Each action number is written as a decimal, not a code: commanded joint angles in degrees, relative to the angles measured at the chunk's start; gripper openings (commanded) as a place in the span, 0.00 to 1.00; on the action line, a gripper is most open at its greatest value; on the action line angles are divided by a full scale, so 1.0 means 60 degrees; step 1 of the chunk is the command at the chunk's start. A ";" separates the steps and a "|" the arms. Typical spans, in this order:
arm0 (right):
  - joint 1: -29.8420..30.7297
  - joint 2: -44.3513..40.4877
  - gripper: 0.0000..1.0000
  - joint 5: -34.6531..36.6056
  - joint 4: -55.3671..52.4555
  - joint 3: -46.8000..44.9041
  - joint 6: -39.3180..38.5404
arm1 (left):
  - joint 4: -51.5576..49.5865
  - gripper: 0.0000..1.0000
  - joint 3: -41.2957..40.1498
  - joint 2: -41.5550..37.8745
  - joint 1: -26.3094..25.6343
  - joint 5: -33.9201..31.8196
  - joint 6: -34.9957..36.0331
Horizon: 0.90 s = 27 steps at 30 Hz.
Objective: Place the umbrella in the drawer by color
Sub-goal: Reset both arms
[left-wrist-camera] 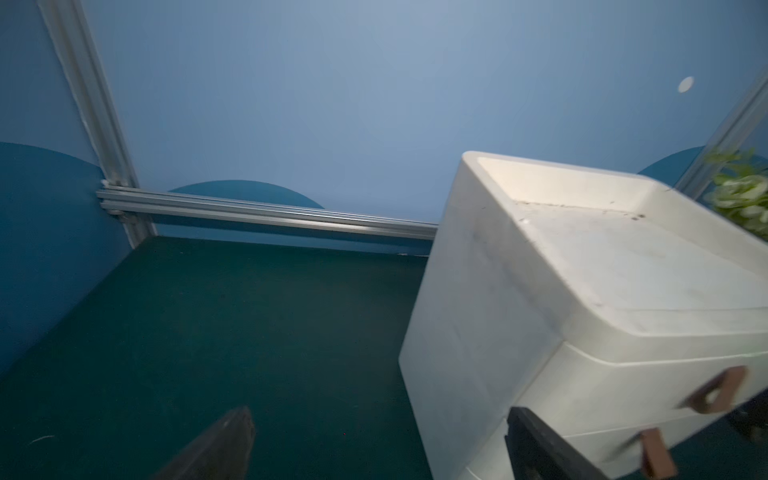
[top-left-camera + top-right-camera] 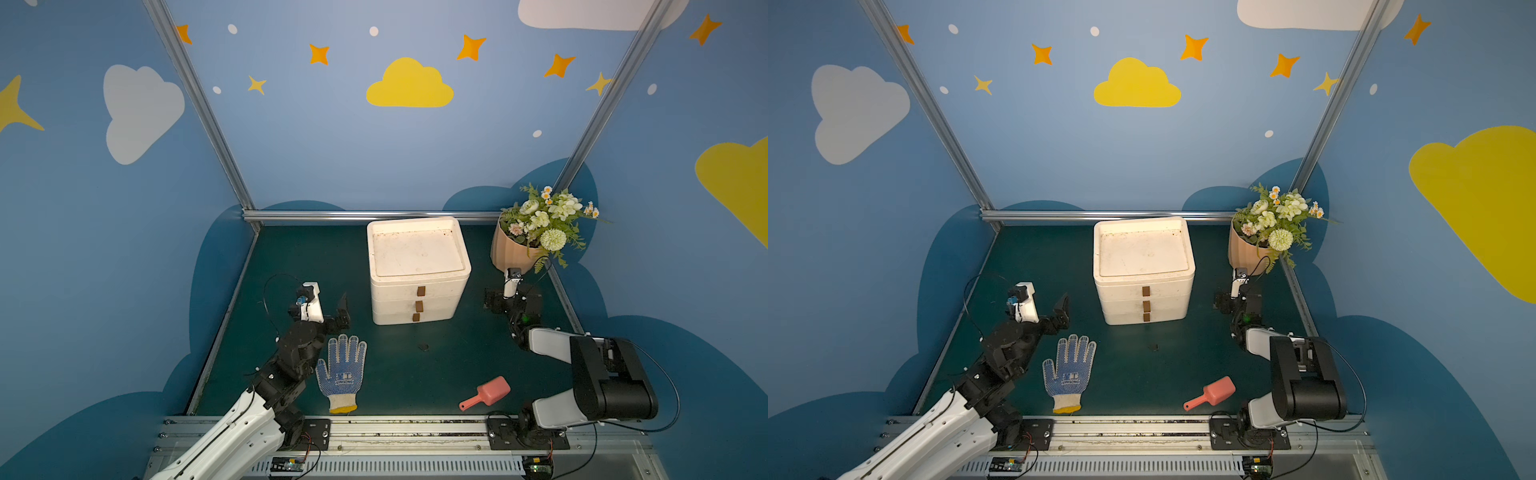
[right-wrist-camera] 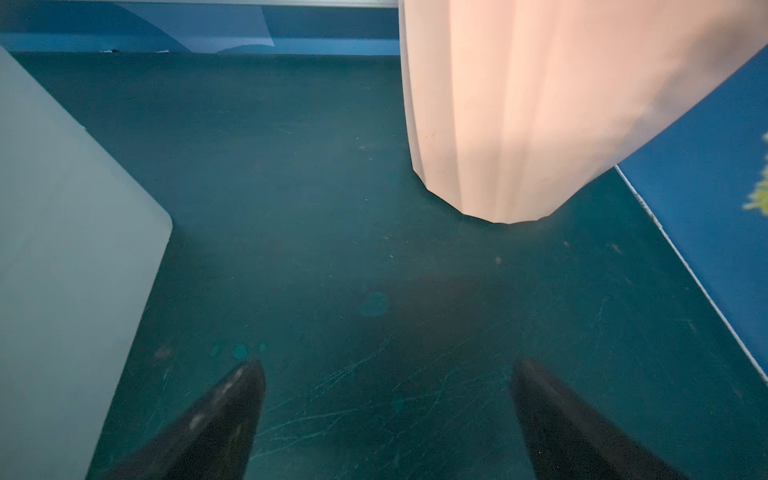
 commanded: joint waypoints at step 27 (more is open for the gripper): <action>0.0049 -0.0034 0.98 -0.0038 -0.0137 0.0010 -0.0037 | 0.6179 1.00 0.0310 0.8429 0.4765 0.2405 0.1760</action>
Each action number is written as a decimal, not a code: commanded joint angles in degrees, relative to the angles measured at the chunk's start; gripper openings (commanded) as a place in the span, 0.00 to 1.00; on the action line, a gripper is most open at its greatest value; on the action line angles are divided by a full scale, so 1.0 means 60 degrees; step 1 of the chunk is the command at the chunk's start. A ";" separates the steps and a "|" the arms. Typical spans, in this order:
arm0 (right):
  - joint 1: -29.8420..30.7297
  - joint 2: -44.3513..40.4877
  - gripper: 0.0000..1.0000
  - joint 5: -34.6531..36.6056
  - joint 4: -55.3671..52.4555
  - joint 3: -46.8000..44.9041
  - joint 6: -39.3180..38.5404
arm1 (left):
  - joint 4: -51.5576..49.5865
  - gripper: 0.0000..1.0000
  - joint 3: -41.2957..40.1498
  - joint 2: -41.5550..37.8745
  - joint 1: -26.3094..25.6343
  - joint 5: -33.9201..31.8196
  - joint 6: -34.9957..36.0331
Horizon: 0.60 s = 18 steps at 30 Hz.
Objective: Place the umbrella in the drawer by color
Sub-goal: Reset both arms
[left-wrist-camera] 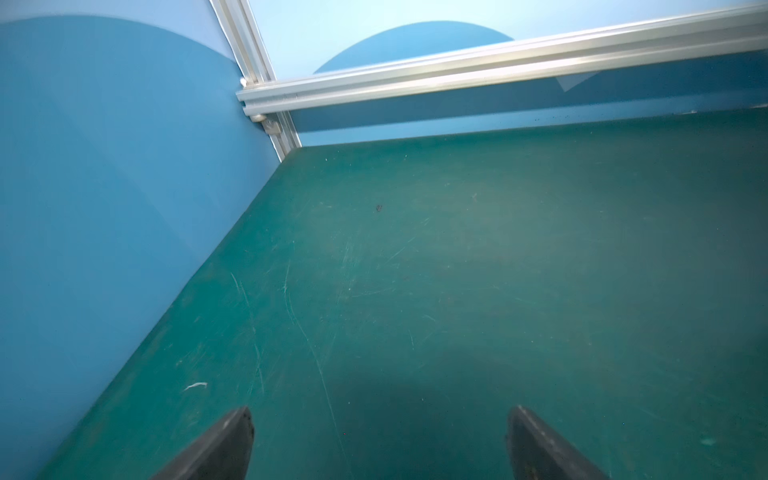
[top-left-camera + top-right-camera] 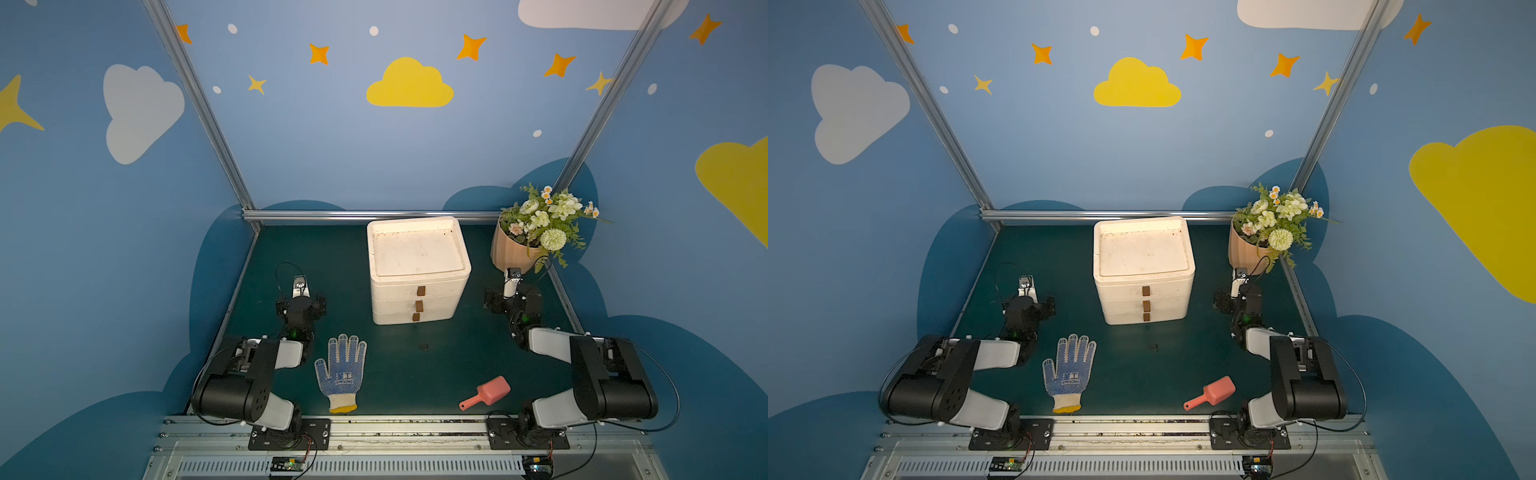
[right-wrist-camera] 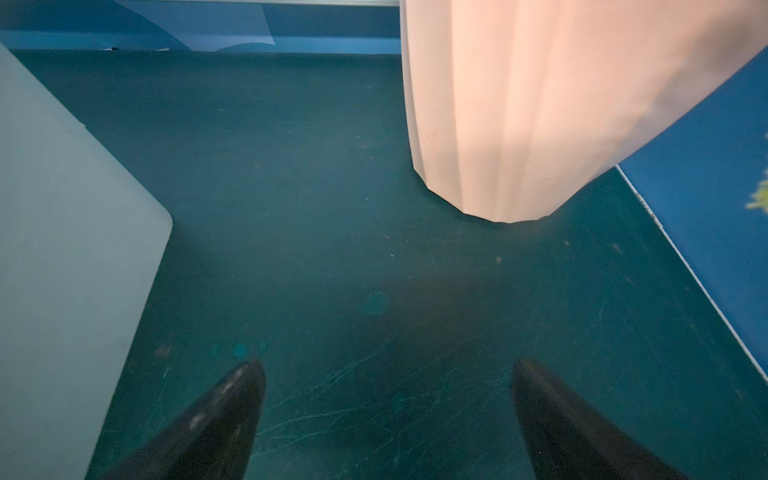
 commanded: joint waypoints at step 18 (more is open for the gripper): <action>0.0037 -0.0030 0.98 -0.0034 -0.0130 0.0016 -0.0022 | 0.0302 1.00 0.0272 0.0504 0.0302 0.1323 -0.0331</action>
